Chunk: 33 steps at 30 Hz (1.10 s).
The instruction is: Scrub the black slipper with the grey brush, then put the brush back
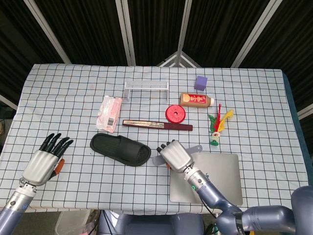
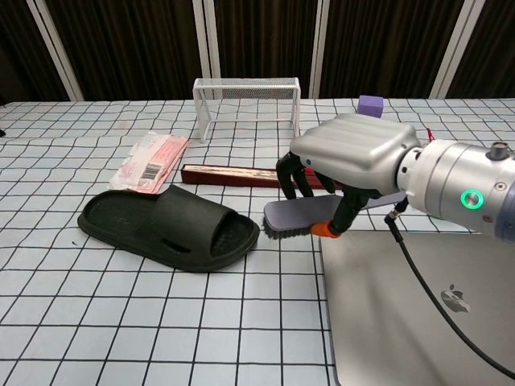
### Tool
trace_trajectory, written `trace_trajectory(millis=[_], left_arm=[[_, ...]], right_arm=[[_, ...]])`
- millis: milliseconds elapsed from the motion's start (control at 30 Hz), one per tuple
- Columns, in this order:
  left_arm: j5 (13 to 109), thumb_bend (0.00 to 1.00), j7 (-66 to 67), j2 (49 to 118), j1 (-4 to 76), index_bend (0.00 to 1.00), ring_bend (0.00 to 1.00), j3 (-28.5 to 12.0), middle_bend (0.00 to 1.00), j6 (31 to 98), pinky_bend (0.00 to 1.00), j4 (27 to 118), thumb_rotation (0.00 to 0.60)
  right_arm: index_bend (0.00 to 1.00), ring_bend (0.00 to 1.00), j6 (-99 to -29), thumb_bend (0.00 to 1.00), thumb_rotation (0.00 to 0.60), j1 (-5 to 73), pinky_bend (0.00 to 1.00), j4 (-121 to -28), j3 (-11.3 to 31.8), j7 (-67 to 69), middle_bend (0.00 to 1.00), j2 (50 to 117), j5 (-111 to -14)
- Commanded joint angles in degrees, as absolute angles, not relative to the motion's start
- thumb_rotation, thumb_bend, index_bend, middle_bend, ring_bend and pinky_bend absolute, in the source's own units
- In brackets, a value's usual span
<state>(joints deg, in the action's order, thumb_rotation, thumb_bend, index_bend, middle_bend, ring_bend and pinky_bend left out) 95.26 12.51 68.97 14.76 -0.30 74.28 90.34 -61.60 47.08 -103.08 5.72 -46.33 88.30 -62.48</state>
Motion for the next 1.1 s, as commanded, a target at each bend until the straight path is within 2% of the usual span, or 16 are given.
trace_trajectory(millis=[33,167,400,700,800,1100], left_arm=[[94.3,0.61,11.9,69.0,18.6,0.12,0.03,-1.2,0.13,68.9,0.02,90.8,0.6],[93.1,0.58,13.0,69.6,21.1,0.13,0.05,-1.2,0.15,64.7,0.02,90.8,0.6],[88.5,0.62,15.3,71.7,24.2,0.14,0.05,-1.9,0.16,58.2,0.03,88.0,0.6],[85.8,0.65,18.7,75.5,26.2,0.15,0.06,-1.5,0.17,55.3,0.03,84.9,0.6],[86.5,0.67,18.7,76.3,26.8,0.15,0.06,-0.6,0.17,54.6,0.03,84.0,0.6],[86.6,0.68,18.4,79.4,28.0,0.17,0.02,1.3,0.1,52.5,0.03,79.4,0.6]], right_arm=[[0.79,0.55,-61.6,0.65,0.6,47.9,0.6,-103.9,6.6,-47.5,0.7,88.6,-61.4],[0.79,0.55,-61.6,0.65,0.6,48.6,0.6,-104.4,7.6,-48.2,0.7,88.6,-60.1],[0.79,0.55,-60.7,0.65,0.6,50.1,0.62,-103.5,8.9,-48.1,0.7,89.7,-58.1],[0.79,0.55,-60.1,0.65,0.6,52.9,0.62,-102.6,10.0,-49.9,0.7,92.7,-56.5],[0.79,0.55,-60.1,0.69,0.6,53.4,0.62,-102.3,10.1,-50.0,0.7,93.1,-55.9],[0.79,0.55,-60.1,0.72,0.6,54.3,0.62,-101.5,10.5,-49.7,0.7,92.8,-54.6]])
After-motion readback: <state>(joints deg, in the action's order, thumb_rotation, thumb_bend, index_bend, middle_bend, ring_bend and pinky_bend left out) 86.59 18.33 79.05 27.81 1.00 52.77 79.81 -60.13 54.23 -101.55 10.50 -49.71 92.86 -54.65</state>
